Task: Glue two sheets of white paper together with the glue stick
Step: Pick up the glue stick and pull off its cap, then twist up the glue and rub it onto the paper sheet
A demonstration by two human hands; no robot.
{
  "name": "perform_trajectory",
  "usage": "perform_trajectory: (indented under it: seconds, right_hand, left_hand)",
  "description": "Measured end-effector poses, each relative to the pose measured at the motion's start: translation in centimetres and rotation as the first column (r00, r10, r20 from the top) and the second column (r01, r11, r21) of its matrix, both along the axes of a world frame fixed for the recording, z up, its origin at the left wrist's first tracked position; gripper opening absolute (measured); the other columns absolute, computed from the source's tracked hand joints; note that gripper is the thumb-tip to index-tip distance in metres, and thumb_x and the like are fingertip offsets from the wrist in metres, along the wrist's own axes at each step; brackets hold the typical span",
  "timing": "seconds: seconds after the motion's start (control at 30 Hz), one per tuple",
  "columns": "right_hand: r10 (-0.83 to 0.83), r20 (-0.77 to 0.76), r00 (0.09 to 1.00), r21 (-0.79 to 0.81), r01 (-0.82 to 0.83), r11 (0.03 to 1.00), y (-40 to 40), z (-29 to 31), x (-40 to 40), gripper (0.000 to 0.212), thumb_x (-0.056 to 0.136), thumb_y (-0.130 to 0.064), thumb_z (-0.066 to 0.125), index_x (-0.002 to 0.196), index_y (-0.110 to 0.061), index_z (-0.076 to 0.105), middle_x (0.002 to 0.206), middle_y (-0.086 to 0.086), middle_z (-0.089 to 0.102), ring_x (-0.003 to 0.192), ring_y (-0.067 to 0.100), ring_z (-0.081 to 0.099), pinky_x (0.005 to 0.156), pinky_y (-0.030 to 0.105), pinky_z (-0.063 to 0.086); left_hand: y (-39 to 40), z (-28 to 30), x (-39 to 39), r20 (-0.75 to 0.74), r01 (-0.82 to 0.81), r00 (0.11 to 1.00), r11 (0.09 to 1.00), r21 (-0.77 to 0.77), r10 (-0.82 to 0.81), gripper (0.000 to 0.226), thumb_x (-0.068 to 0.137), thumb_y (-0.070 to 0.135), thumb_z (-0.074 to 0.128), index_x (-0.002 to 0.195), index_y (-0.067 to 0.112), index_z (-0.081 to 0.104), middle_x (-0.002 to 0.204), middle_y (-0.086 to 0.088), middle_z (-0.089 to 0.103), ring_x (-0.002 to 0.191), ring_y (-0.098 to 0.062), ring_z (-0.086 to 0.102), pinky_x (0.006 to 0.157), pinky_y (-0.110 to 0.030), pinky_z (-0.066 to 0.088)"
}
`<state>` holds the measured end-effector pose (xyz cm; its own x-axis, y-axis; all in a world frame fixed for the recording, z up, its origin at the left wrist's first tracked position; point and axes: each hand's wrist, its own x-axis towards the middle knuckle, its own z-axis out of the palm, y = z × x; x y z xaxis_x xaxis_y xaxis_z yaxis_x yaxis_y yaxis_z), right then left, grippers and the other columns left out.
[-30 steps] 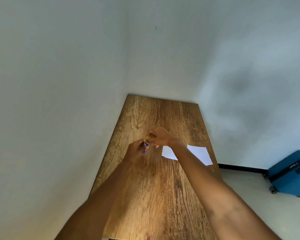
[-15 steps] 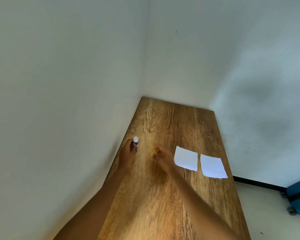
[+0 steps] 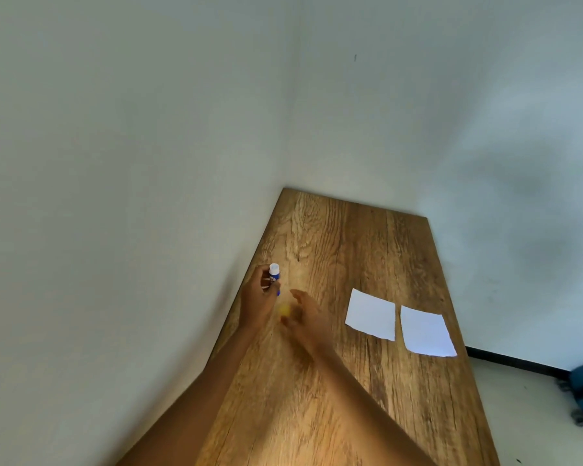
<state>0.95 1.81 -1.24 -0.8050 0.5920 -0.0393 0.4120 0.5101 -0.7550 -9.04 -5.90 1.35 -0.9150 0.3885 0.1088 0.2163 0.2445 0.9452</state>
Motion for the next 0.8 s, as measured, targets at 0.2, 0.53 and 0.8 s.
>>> perform_trajectory:
  seconds: [0.2, 0.53, 0.8]
  right_hand:
    - [-0.412, -0.359, 0.838, -0.655, 0.088, 0.750, 1.3, 3.1, 1.4, 0.028, 0.092, -0.033, 0.049, 0.104, -0.013, 0.064, 0.095, 0.006, 0.066, 0.089, 0.016, 0.061, 0.079, 0.024, 0.050]
    - [-0.606, -0.462, 0.648, -0.870, -0.197, 0.452, 3.7, 7.2, 4.8, 0.028, 0.098, -0.018, 0.037, 0.106, -0.008, 0.062, 0.088, 0.003, 0.070, 0.081, 0.011, 0.066, 0.071, 0.022, 0.056]
    - [-0.606, -0.307, 0.734, -0.939, -0.131, 0.317, 5.4, 8.9, 7.6, 0.044, 0.091, -0.046, 0.042, 0.090, -0.011, 0.067, 0.071, 0.004, 0.072, 0.066, 0.013, 0.069, 0.054, 0.024, 0.055]
  left_hand:
    - [3.9, 3.8, 2.2, 0.039, 0.124, 0.990, 0.980, 0.152, -0.132, 0.025, 0.082, 0.008, 0.067, 0.105, 0.012, 0.061, 0.092, 0.004, 0.064, 0.082, -0.007, 0.060, 0.063, -0.004, 0.046]
    - [8.2, 8.2, 7.7, 0.025, 0.237, 0.968, 0.946, 0.220, -0.248, 0.022, 0.081, 0.017, 0.069, 0.102, 0.015, 0.061, 0.086, 0.007, 0.067, 0.077, -0.002, 0.065, 0.066, -0.014, 0.050]
    - [8.5, 9.4, 10.2, -0.140, 0.504, 0.863, 0.844, 0.182, -0.485, 0.017, 0.085, 0.012, 0.063, 0.101, 0.018, 0.061, 0.087, -0.006, 0.074, 0.075, -0.013, 0.070, 0.067, -0.025, 0.057]
